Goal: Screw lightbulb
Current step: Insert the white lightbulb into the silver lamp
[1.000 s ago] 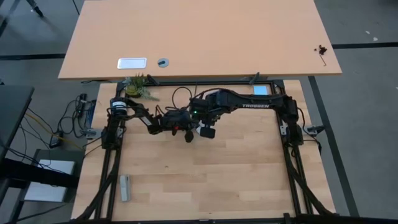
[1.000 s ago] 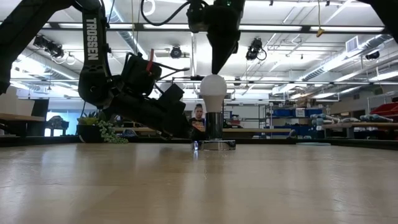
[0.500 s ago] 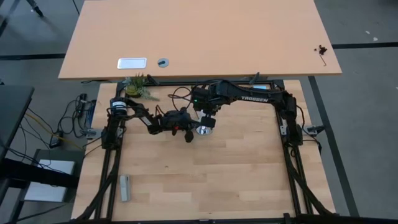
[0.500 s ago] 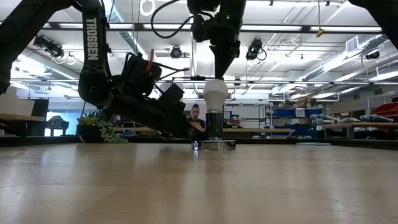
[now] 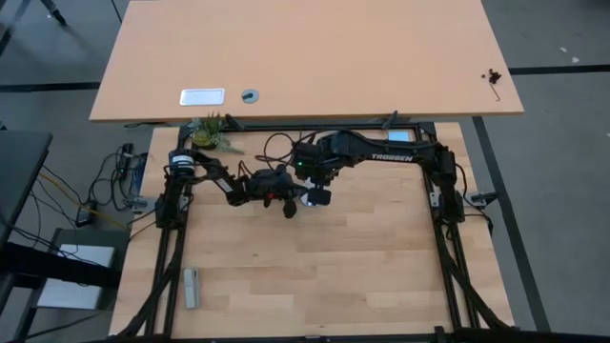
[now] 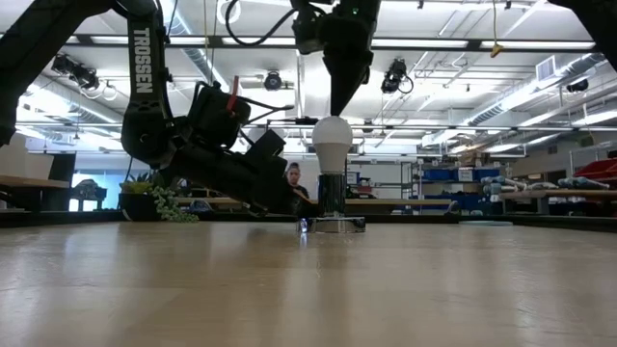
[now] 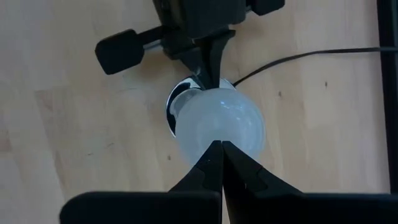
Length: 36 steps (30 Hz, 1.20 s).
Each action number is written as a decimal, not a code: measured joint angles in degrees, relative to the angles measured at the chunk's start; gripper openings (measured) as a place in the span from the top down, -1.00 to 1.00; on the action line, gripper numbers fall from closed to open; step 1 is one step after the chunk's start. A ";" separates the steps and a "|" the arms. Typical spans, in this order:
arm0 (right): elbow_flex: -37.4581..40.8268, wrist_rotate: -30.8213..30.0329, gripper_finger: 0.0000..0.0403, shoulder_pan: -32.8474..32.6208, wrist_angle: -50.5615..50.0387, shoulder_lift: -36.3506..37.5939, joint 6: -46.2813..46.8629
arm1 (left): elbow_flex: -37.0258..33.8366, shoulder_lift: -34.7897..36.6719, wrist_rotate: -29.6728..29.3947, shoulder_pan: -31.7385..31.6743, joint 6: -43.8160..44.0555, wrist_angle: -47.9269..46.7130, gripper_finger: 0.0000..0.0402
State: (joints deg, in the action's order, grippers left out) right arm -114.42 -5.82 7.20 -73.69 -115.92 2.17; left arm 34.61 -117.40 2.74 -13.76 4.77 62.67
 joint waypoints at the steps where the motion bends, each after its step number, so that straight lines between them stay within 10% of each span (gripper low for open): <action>1: 0.01 -0.01 0.95 0.01 0.00 -0.02 0.00 | 0.00 -0.01 0.00 0.00 0.00 0.00 1.00; 36: 3.28 2.75 0.94 0.44 2.69 0.16 -0.72 | 0.00 0.01 0.11 0.00 0.20 0.00 1.00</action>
State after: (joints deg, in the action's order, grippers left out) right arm -111.13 -3.07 7.64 -71.00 -115.75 1.45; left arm 34.61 -117.38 2.85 -13.76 4.97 62.67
